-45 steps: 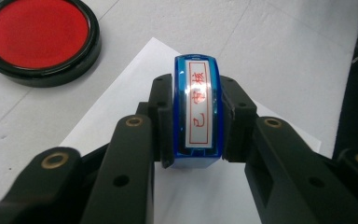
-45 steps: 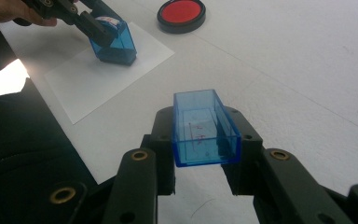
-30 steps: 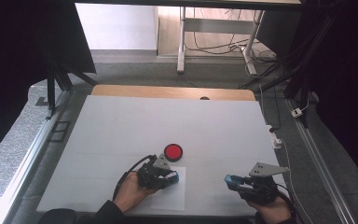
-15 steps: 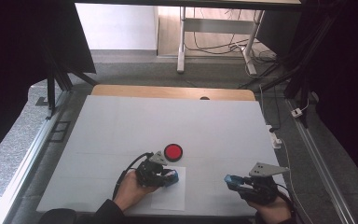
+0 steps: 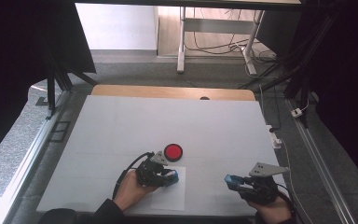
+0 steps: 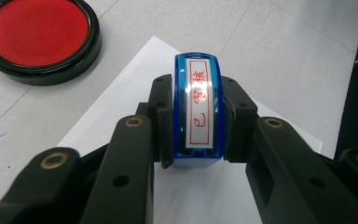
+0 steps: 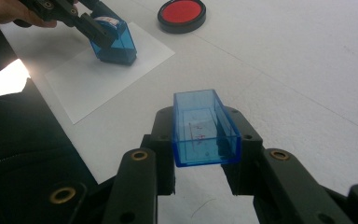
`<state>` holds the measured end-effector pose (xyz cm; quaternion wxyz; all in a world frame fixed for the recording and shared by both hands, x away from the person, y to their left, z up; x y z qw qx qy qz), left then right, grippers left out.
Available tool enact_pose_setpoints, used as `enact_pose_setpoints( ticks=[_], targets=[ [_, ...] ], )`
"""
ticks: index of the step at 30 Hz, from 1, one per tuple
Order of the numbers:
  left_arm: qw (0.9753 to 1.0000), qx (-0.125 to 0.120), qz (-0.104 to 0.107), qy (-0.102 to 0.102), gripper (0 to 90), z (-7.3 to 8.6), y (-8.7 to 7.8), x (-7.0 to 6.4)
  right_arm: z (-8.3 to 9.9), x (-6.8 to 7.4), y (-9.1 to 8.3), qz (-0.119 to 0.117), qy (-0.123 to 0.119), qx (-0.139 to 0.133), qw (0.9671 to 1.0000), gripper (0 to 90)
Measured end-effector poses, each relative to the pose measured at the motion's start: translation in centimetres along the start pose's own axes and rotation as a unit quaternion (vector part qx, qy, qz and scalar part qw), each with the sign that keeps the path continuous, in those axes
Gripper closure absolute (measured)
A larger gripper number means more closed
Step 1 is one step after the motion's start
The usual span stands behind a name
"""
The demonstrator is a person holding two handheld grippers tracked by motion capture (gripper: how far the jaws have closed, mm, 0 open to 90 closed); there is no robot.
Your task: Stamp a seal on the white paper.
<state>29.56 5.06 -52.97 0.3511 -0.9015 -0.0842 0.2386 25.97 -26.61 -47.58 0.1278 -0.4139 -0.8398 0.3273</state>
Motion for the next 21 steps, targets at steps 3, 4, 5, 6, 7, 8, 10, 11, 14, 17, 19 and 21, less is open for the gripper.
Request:
enact_pose_setpoints(
  ticks=[3,4,5,6,7,8,10,11,14,17,19,21],
  targets=[
    [1.0,0.001,0.003,-0.001,69.8,0.0,0.0,0.0,0.0,0.0,0.0,0.001,-0.001,0.001,1.0,68.2],
    [1.0,0.001,0.003,-0.001,69.8,-0.1,-0.1,0.0,0.0,0.0,0.0,0.001,-0.001,0.001,1.0,68.1],
    [1.0,0.0,0.004,0.0,69.8,-0.1,-0.1,0.0,0.0,0.0,0.0,0.001,-0.001,0.001,1.0,68.2],
    [1.0,-0.001,0.005,0.0,69.8,-0.1,-0.1,-0.1,0.0,0.0,0.0,0.001,-0.001,0.001,1.0,68.2],
    [1.0,-0.001,0.005,0.001,69.8,-0.2,-0.2,-0.1,0.0,0.0,0.0,0.001,-0.001,0.001,1.0,68.2],
    [1.0,-0.001,0.005,0.002,69.8,-0.2,-0.3,-0.1,0.0,0.0,0.0,0.001,-0.002,0.001,1.0,68.2],
    [1.0,-0.004,0.007,0.002,69.8,-0.3,-0.4,-0.2,0.0,0.0,0.0,0.001,-0.002,0.001,1.0,68.2],
    [1.0,-0.005,0.007,0.003,69.8,-0.3,-0.5,-0.3,0.0,0.0,0.0,0.001,-0.002,0.001,1.0,68.1],
    [0.9999,-0.01,0.011,0.005,69.8,-0.5,-0.9,-0.4,0.0,0.0,0.0,0.001,-0.002,0.001,1.0,68.1],
    [0.9997,-0.015,0.015,0.007,69.8,-0.6,-1.3,-0.5,0.0,0.0,0.0,0.0,0.001,0.0,1.0,68.1],
    [0.9997,-0.018,0.017,0.01,69.8,-0.7,-1.6,-0.6,0.0,0.0,-0.1,0.0,0.003,0.001,1.0,68.1],
    [0.9995,-0.022,0.019,0.012,69.8,-0.8,-1.9,-0.7,0.0,0.0,-0.1,0.003,0.003,0.003,1.0,68.1]
  ],
)
Point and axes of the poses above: each handheld gripper's, and its own axes: y roughly forward along the jaws, z roughly out of its underside, x roughly to its left, the point moved 3 cm from there along y, roughly forward along the jaws, and after that the axes turned 15 degrees about z, right-handed, at the moved point
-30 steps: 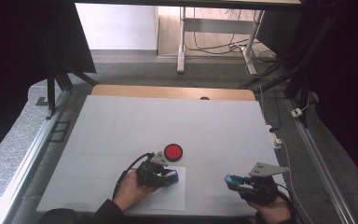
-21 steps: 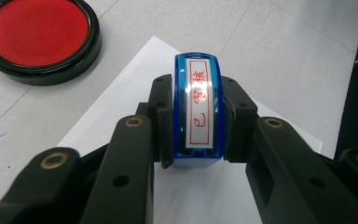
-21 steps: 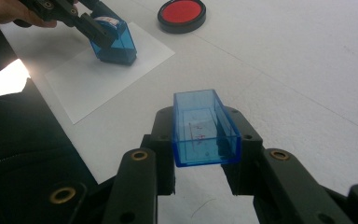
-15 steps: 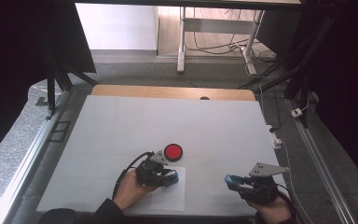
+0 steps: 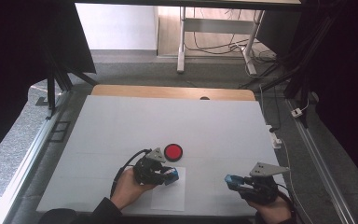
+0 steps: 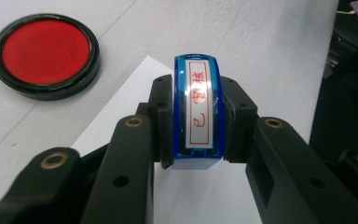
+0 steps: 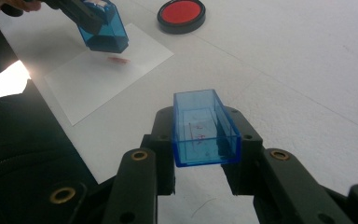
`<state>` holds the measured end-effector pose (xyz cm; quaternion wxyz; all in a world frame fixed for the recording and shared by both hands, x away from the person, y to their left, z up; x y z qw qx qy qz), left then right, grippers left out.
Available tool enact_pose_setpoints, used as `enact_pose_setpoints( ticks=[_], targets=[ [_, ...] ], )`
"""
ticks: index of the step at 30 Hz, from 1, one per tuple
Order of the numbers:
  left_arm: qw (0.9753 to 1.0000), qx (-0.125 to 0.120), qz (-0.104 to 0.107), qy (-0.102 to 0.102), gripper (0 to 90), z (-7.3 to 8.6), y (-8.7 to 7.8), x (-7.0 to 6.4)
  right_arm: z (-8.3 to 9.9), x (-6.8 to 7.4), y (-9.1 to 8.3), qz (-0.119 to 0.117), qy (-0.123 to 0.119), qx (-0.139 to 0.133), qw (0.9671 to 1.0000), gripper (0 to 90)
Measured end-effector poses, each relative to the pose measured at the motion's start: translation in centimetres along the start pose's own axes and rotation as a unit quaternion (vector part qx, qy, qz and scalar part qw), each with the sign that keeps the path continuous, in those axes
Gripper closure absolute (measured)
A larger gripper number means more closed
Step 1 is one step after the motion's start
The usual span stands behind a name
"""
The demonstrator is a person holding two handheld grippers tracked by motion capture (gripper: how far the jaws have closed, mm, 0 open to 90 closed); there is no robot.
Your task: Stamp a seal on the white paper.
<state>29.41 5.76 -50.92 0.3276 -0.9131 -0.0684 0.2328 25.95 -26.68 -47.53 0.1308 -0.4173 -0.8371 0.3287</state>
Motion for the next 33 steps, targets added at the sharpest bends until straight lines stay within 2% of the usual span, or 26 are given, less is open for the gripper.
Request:
enact_pose_setpoints(
  ticks=[20,33],
  targets=[
    [0.9988,-0.041,0.016,0.024,69.8,-1.1,-3.2,-0.9,0.0,0.0,0.0,0.0,0.001,0.001,1.0,68.2],
    [0.9957,-0.068,0.033,0.053,69.8,-1.8,-5.1,-1.7,0.0,0.0,0.1,-0.001,0.002,0.001,1.0,68.2]
  ],
)
Point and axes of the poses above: each handheld gripper's, and its own axes: y roughly forward along the jaws, z roughly out of its underside, x roughly to its left, the point moved 3 cm from there along y, roughly forward along the jaws, and after that the axes turned 15 degrees about z, right-handed, at the moved point
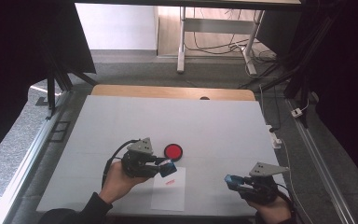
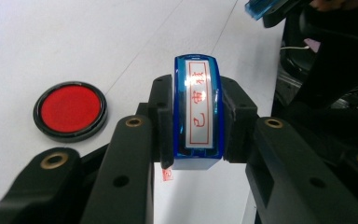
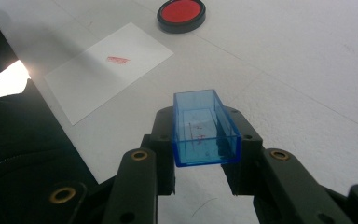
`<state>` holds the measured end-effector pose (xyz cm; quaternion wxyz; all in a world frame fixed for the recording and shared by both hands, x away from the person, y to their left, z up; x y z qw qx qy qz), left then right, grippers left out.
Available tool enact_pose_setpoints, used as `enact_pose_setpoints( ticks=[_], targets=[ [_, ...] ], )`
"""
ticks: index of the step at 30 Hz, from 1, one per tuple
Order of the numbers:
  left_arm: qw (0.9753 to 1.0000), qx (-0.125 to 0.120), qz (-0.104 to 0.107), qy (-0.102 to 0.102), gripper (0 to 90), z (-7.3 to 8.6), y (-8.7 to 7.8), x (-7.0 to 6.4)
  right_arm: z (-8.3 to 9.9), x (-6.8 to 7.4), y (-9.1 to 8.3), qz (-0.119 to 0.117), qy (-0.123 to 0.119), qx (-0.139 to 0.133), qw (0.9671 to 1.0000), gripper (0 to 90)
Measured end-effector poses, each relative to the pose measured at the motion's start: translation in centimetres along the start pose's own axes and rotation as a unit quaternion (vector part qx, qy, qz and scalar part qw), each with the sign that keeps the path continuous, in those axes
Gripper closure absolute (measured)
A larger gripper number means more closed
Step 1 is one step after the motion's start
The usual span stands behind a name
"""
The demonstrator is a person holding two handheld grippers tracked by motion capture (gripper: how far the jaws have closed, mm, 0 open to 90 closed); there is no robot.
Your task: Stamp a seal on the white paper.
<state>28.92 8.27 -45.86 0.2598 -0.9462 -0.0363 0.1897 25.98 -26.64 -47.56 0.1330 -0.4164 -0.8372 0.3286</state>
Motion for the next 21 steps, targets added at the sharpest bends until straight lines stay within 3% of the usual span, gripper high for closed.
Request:
enact_pose_setpoints(
  ticks=[13,21],
  targets=[
    [0.9991,-0.033,0.019,0.02,69.8,-0.7,-1.6,-0.7,0.0,0.0,0.0,0.0,-0.001,0.0,1.0,68.2],
    [0.9986,-0.038,0.021,0.031,69.8,-0.9,-2.2,-1.0,0.0,0.0,0.1,-0.004,-0.002,0.002,1.0,68.2]
  ],
)
Point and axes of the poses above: each handheld gripper's, and its own axes: y roughly forward along the jaws, z roughly out of its underside, x roughly to its left, the point moved 3 cm from there along y, roughly forward along the jaws, and after that the axes turned 15 degrees about z, right-handed, at the moved point
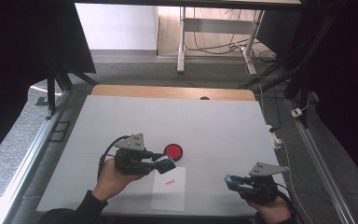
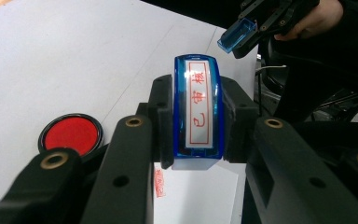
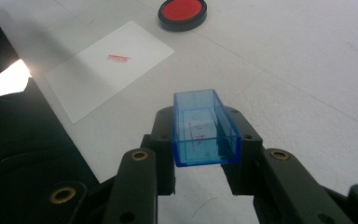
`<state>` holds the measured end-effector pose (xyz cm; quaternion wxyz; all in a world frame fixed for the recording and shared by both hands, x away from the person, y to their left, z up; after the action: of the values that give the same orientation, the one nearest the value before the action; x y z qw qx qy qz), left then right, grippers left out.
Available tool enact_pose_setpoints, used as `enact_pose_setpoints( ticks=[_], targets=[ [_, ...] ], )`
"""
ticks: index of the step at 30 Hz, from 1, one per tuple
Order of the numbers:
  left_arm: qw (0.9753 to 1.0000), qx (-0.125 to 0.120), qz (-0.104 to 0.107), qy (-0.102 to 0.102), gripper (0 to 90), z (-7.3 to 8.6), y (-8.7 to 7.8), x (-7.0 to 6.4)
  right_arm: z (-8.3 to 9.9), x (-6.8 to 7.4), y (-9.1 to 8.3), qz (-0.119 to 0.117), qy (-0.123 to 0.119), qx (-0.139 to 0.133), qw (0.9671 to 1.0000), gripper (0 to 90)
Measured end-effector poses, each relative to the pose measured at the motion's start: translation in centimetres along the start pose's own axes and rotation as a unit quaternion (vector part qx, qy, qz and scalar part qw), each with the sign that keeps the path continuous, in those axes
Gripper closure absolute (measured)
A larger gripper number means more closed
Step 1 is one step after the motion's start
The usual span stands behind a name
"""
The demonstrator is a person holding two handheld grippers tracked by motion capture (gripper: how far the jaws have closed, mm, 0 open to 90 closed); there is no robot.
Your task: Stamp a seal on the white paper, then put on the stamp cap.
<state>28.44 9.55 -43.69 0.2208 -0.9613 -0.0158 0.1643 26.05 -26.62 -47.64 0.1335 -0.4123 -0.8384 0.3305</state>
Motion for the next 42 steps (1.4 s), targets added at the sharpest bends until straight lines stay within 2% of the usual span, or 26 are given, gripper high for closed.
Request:
enact_pose_setpoints(
  ticks=[10,16,25,42],
  targets=[
    [1.0,0.004,0.003,0.002,69.8,0.0,0.0,0.0,-0.1,0.1,-0.1,-0.015,0.01,-0.004,0.9998,68.2],
    [1.0,0.004,0.003,0.005,69.8,0.0,0.0,0.0,-0.6,0.5,-0.2,-0.025,0.002,-0.014,0.9996,68.2],
    [0.9999,0.007,0.005,0.011,69.8,0.0,0.0,0.0,-1.5,1.4,-0.2,-0.047,-0.026,-0.039,0.9978,68.2],
    [0.9997,0.005,0.014,0.018,69.8,0.0,0.0,0.1,-3.0,3.3,1.1,-0.092,-0.061,-0.052,0.9926,68.1]
  ],
)
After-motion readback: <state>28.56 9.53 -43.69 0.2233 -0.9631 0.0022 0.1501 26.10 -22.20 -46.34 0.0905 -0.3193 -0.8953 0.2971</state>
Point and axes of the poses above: each handheld gripper's, and its own axes: y roughly forward along the jaws, z roughly out of its underside, x roughly to its left, the point moved 3 cm from there along y, roughly forward along the jaws, and after that the axes turned 15 degrees about z, right-handed, at the moved point
